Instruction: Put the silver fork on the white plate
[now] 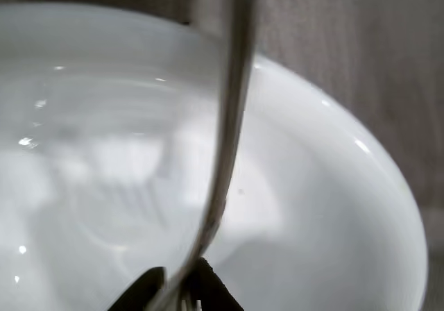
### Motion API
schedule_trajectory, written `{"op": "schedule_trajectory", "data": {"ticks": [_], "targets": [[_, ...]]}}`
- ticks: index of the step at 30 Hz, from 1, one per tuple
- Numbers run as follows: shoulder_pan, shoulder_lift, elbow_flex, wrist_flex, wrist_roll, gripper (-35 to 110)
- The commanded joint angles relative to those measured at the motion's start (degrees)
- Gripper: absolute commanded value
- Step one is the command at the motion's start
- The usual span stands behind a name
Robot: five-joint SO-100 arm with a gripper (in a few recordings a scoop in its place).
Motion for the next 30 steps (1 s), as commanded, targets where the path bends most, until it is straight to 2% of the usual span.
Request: {"op": "schedule_trajectory", "data": {"ticks": [1,8,15,30], "targets": [[-0.62,-1.23,-3.25,-0.97,0.00,0],[-0.62,-2.46,-4.75,-0.79,0.09,1],[-0.70,-3.69,-6.24,0.00,-0.35,18],[-2.46,-13.18,-17.49,3.43,0.53,20]]}}
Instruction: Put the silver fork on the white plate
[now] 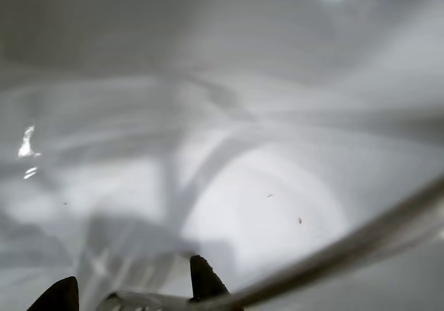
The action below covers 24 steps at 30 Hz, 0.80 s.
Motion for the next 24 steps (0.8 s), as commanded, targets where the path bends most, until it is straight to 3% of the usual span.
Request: {"op": "schedule_trajectory", "data": {"ticks": [1,21,24], "targets": [[-1.23,0.70,-4.04,2.11,0.62,21],[5.01,23.29,-4.57,15.47,0.79,23],[7.91,29.09,-3.60,16.44,2.55,0]]}}
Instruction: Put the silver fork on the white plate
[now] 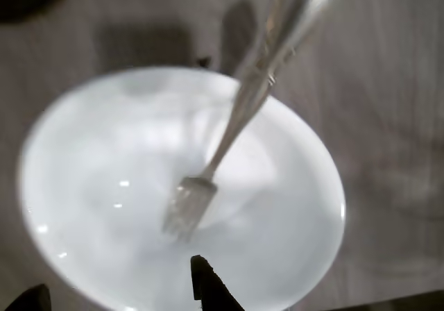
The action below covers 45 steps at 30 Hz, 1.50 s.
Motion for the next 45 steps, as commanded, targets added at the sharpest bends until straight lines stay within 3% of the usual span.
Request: {"op": "schedule_trajectory", "data": {"ticks": [1,5,12,21,29,33,45], "targets": [[3.60,10.37,0.53,0.62,3.34,0],[8.44,23.38,15.29,-6.15,6.15,0],[17.05,54.40,58.97,-27.51,6.42,0],[20.30,73.21,84.81,-35.07,6.15,0],[21.71,90.88,99.14,-34.37,7.03,0],[22.06,109.69,105.64,-25.40,7.38,0],[23.64,109.86,105.64,-18.63,7.29,0]]}}
